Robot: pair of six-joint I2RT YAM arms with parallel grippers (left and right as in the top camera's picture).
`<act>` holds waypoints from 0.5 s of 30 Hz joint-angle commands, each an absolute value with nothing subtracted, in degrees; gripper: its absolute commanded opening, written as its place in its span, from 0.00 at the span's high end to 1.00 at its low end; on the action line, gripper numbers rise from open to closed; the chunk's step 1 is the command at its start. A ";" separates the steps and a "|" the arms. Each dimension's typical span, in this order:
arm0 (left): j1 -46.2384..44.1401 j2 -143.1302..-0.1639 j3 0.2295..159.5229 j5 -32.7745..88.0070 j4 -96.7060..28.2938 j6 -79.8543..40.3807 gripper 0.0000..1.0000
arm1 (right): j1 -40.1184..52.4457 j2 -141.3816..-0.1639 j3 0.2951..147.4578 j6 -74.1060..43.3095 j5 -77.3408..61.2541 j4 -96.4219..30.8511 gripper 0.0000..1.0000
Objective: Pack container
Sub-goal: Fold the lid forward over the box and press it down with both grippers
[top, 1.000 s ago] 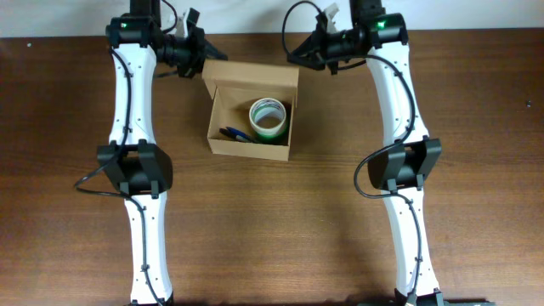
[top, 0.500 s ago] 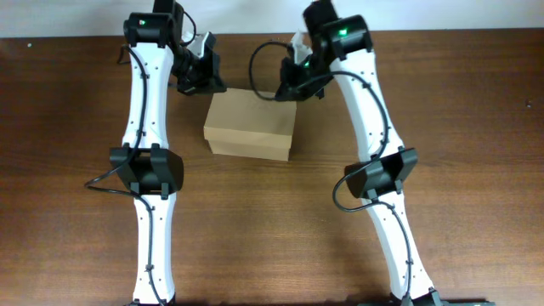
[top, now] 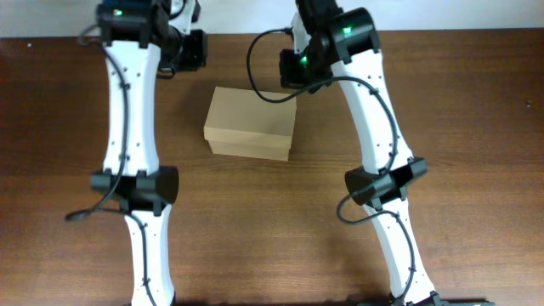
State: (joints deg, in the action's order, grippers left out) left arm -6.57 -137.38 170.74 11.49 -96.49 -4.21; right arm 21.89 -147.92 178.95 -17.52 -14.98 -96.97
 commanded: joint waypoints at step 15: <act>-8.27 -132.07 155.44 5.56 -96.68 -1.63 0.98 | 25.82 -141.56 165.25 -15.11 -4.19 -97.34 0.96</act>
State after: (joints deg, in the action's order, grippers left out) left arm -8.03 -132.22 158.56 6.48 -96.49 -2.57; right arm 24.47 -141.73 167.09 -15.94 -6.39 -96.97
